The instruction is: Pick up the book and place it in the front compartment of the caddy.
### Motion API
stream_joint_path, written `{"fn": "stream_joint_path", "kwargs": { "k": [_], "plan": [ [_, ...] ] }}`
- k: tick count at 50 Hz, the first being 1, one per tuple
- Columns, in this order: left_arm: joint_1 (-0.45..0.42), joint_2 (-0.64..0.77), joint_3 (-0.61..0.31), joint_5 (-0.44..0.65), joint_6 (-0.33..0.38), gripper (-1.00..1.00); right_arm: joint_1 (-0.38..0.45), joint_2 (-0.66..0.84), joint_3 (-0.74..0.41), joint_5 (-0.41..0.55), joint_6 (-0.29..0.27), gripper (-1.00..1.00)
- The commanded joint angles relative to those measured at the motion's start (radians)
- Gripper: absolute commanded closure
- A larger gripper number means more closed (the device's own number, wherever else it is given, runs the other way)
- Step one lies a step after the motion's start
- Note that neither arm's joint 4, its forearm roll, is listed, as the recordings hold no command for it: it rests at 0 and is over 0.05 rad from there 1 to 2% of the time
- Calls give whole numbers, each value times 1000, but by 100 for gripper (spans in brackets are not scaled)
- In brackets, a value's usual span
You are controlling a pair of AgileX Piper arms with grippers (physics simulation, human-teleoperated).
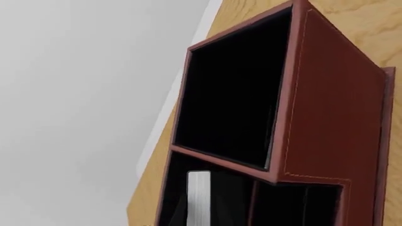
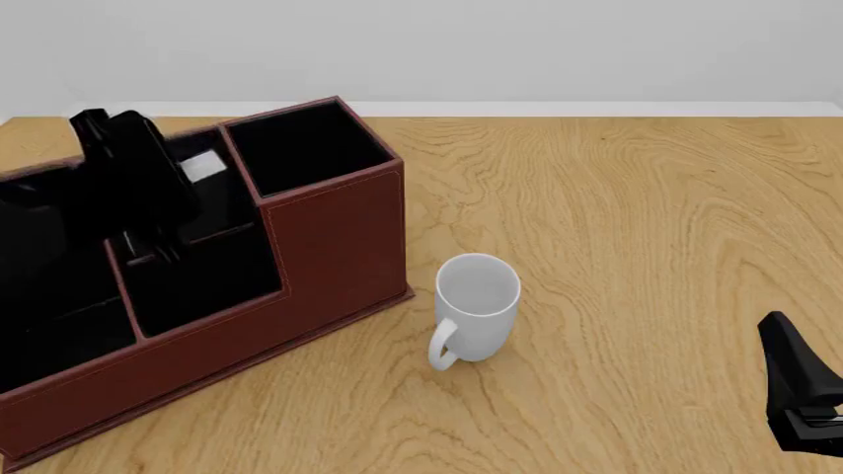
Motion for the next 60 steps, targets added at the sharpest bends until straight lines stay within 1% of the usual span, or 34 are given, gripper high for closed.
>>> {"fn": "stream_joint_path", "kwargs": {
  "k": [1,5,6,7,9,11,12,13,18,19,23,28,29,30,32,35,39,40,41,43,48,51,52,53,54,55,56,58,60],
  "plan": [
    [42,27,25,-26,35,100,0,0,0,0,0,-100],
    [67,58,26,-50,46,100,0,0,0,0,0,-100],
    [79,70,23,-60,51,-100,0,0,0,0,0,-100],
    [102,88,26,-81,71,-100,0,0,0,0,0,-100],
    [103,85,27,-76,74,-100,0,0,0,0,0,-100],
    [131,97,31,-103,104,-100,0,0,0,0,0,-100],
    [142,104,28,-106,108,-100,0,0,0,0,0,-100],
    [156,109,45,-134,136,-100,0,0,0,0,0,-100],
    [174,78,38,-130,141,-100,0,0,0,0,0,-100],
    [190,76,47,-156,162,-100,0,0,0,0,0,-100],
    [177,16,54,-109,157,-100,0,0,0,0,0,-100],
    [163,-63,64,-64,174,-100,0,0,0,0,0,-100],
    [152,-103,78,-51,190,-100,0,0,0,0,0,-100],
    [148,-115,78,-42,191,-100,0,0,0,0,0,-100],
    [132,-169,56,8,175,-100,0,0,0,0,0,-100],
    [119,-257,67,77,195,-100,0,0,0,0,0,-100],
    [89,-366,48,173,198,-100,0,0,0,0,0,-100],
    [89,-366,48,174,198,-100,0,0,0,0,0,-100],
    [78,-402,50,202,205,-100,0,0,0,0,0,-100],
    [64,-473,20,277,204,-100,0,0,0,0,0,-100],
    [19,-584,-54,403,164,-100,0,0,0,0,0,-100],
    [-6,-638,-116,476,119,-100,0,0,0,0,0,-100],
    [-27,-675,-137,514,106,-100,0,0,0,0,0,-100],
    [-28,-680,-146,529,96,-100,0,0,0,0,0,-100],
    [-33,-705,-175,564,76,-100,0,0,0,0,0,-100],
    [-40,-727,-190,595,68,-100,0,0,0,0,0,-100],
    [-40,-735,-194,602,67,-100,0,0,0,0,0,-100],
    [-39,-756,-227,634,41,-100,0,0,0,0,0,-100],
    [-57,-804,-242,682,35,-100,0,0,0,0,0,-100]
  ]
}}
